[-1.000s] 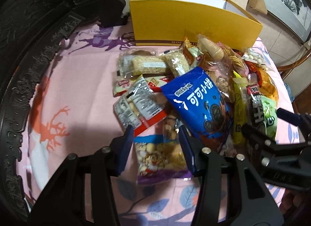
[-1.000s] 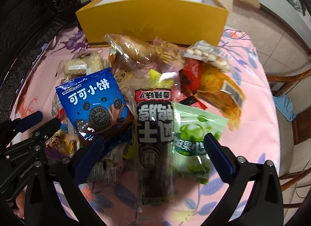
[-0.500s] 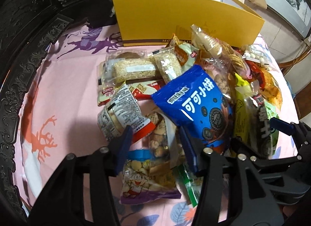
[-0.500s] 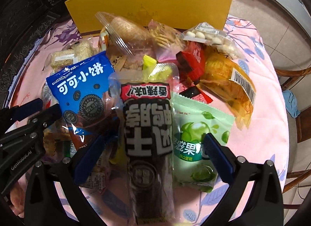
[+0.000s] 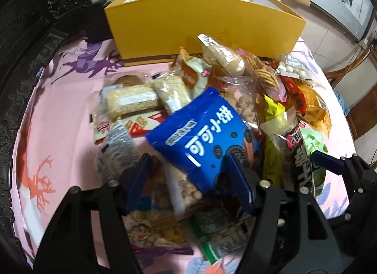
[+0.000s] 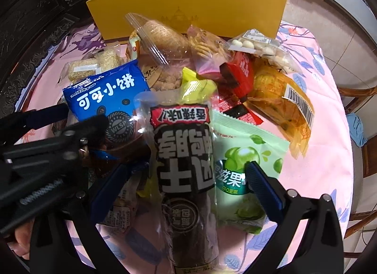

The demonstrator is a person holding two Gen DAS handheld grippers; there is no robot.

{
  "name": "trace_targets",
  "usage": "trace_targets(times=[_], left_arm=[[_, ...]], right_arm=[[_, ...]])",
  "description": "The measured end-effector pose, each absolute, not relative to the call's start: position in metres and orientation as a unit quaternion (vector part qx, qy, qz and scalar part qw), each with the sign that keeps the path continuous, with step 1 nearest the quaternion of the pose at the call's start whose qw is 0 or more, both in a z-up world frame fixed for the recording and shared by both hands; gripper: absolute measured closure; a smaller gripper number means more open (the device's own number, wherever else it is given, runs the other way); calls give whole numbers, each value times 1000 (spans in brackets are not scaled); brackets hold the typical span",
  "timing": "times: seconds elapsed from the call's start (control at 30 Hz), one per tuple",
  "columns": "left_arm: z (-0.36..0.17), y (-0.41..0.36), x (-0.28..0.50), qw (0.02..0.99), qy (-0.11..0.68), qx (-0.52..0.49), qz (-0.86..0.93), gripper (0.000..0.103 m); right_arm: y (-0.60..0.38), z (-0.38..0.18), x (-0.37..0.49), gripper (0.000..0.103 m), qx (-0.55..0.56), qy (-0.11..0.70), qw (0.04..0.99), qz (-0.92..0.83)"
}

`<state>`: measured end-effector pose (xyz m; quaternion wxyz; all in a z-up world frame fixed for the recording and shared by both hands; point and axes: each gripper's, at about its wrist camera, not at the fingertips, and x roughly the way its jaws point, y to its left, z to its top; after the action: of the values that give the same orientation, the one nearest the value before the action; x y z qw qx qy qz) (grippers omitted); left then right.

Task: Organize snacks
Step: 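Grasp the blue cookie bag with the left tool while the right tool grasps the dark sausage stick, then carry both snacks into the yellow box and open both tools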

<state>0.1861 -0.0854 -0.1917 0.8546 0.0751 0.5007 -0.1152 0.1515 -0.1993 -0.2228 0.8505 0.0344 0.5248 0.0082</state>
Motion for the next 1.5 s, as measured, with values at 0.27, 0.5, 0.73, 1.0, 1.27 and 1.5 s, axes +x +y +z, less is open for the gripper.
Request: trace_targets(times=[0.27,0.5,0.73,1.0,1.27,1.5], left_arm=[[-194,-95,189,857,495,85,-115,37],[-190,-94,188,865,482,79,-112,52],[-185,-95,184,869,475,75,-118,67],[-175,-93,184,873,468,57,-126,80],[-154,-88,182,882,450,45,-129,85],[-118,-75,183,897,422,37,-128,85]], right_arm=[[-193,-226,148,14,0,516,856,3],[-193,-223,145,30,-15,507,862,4],[-194,-220,140,52,-9,504,864,16],[-201,-213,140,66,18,502,864,33],[-204,-200,138,72,35,493,869,37],[-208,-169,141,72,41,467,882,39]])
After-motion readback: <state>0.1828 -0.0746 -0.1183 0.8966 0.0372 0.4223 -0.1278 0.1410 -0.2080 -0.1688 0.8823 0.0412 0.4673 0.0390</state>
